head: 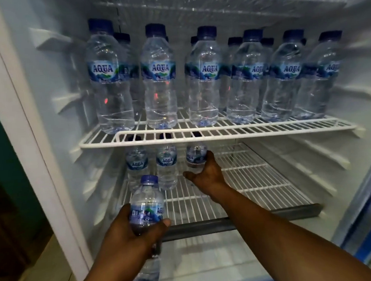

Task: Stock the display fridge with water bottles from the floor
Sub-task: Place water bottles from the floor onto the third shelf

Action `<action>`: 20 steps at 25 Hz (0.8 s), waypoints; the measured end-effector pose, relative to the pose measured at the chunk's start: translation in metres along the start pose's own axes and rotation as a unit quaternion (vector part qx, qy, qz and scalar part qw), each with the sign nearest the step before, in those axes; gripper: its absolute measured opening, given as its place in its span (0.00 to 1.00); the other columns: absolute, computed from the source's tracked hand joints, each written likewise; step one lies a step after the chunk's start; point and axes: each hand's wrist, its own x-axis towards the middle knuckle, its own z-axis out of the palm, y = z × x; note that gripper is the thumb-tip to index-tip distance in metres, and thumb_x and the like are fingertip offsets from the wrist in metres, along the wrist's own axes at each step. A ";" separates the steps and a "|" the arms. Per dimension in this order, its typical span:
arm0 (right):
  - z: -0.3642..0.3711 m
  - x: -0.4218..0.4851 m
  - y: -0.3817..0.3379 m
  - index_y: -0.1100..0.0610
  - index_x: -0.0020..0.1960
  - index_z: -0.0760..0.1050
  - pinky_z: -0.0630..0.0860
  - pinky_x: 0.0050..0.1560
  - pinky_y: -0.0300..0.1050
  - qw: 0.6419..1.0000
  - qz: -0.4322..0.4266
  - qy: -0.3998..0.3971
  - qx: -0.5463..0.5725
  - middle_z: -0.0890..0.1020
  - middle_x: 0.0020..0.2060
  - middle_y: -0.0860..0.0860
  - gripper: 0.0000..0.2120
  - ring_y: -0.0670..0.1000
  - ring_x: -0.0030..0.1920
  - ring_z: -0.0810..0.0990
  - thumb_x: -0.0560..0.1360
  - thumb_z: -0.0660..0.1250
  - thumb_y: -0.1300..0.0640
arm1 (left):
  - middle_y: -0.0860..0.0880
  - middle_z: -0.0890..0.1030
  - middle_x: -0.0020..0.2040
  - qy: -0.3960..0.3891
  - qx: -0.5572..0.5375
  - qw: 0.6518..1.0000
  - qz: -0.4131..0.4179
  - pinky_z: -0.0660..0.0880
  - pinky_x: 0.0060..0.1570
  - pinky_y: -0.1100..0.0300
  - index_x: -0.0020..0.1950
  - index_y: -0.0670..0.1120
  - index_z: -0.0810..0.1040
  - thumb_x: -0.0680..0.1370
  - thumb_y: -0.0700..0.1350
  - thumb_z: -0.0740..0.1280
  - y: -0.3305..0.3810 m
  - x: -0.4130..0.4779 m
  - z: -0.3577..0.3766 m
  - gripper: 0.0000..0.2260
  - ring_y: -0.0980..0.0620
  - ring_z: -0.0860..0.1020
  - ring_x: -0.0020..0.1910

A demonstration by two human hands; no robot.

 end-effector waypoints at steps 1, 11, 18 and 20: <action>-0.002 -0.002 0.001 0.56 0.73 0.61 0.71 0.57 0.39 1.000 0.007 -0.014 -0.004 0.73 0.61 0.47 0.41 0.48 0.59 0.74 0.67 0.80 0.57 | 0.55 0.85 0.39 0.009 0.001 1.000 0.004 0.81 0.34 0.55 0.53 0.52 0.77 0.68 0.42 0.78 0.003 -0.002 0.004 0.17 0.53 0.84 0.37; -0.019 0.003 -0.007 0.57 0.70 0.65 0.72 0.55 0.41 0.997 -0.017 -0.061 -0.046 0.77 0.63 0.54 0.33 0.55 0.61 0.77 0.70 0.76 0.59 | 0.51 0.85 0.47 0.052 -0.026 0.998 0.023 0.79 0.39 0.56 0.57 0.54 0.76 0.70 0.45 0.77 0.018 -0.007 0.031 0.19 0.50 0.84 0.45; -0.013 -0.003 -0.001 0.54 0.72 0.64 0.74 0.58 0.43 0.998 0.002 -0.057 -0.040 0.77 0.63 0.53 0.34 0.55 0.62 0.77 0.71 0.75 0.60 | 0.51 0.84 0.48 0.066 -0.017 0.997 0.032 0.80 0.42 0.53 0.58 0.53 0.75 0.70 0.46 0.77 0.016 -0.007 0.024 0.19 0.49 0.83 0.45; -0.010 -0.004 0.002 0.54 0.70 0.66 0.75 0.60 0.46 0.998 -0.006 -0.016 -0.057 0.75 0.63 0.54 0.35 0.56 0.62 0.77 0.68 0.79 0.55 | 0.51 0.84 0.47 0.067 -0.008 0.997 0.043 0.80 0.42 0.54 0.58 0.53 0.74 0.71 0.47 0.76 0.017 -0.007 0.024 0.19 0.50 0.83 0.44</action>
